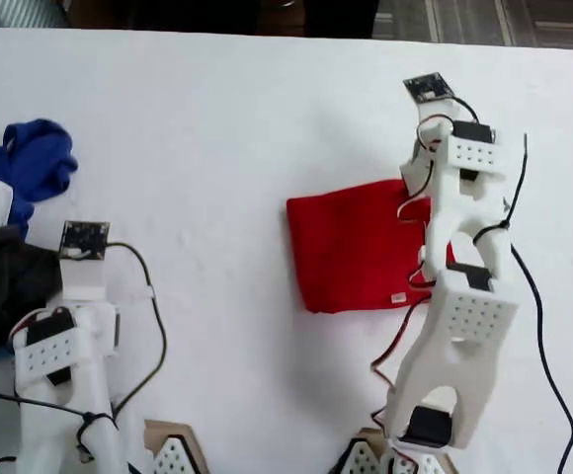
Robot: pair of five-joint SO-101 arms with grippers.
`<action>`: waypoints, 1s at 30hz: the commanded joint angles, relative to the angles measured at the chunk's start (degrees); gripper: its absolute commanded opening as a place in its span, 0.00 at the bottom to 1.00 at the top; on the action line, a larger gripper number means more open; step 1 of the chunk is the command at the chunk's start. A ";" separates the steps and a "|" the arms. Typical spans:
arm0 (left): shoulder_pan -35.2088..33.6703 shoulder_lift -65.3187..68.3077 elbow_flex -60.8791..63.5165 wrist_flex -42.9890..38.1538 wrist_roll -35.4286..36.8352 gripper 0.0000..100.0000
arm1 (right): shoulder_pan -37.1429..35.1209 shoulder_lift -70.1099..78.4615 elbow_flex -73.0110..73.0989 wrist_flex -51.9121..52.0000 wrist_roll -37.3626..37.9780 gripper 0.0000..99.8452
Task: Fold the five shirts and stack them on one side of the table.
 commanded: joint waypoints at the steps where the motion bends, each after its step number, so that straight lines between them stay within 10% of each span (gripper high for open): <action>1: 0.44 -1.05 -0.22 -0.70 0.53 0.03 | -0.22 -3.38 -0.79 -0.48 -0.35 0.02; 10: 0.62 -0.79 -6.64 1.67 0.26 0.03 | 0.92 -22.29 5.63 9.45 -0.09 0.02; 17: 14.59 1.41 -26.51 9.14 0.70 0.03 | 1.27 -46.64 42.37 -0.48 1.85 0.02; 22: 25.05 18.02 -40.92 11.87 7.38 0.03 | 5.14 -70.20 75.78 -19.21 1.58 0.02; 30: 37.36 53.10 -76.09 22.24 20.66 0.03 | 11.65 -80.66 87.30 -21.32 2.02 0.02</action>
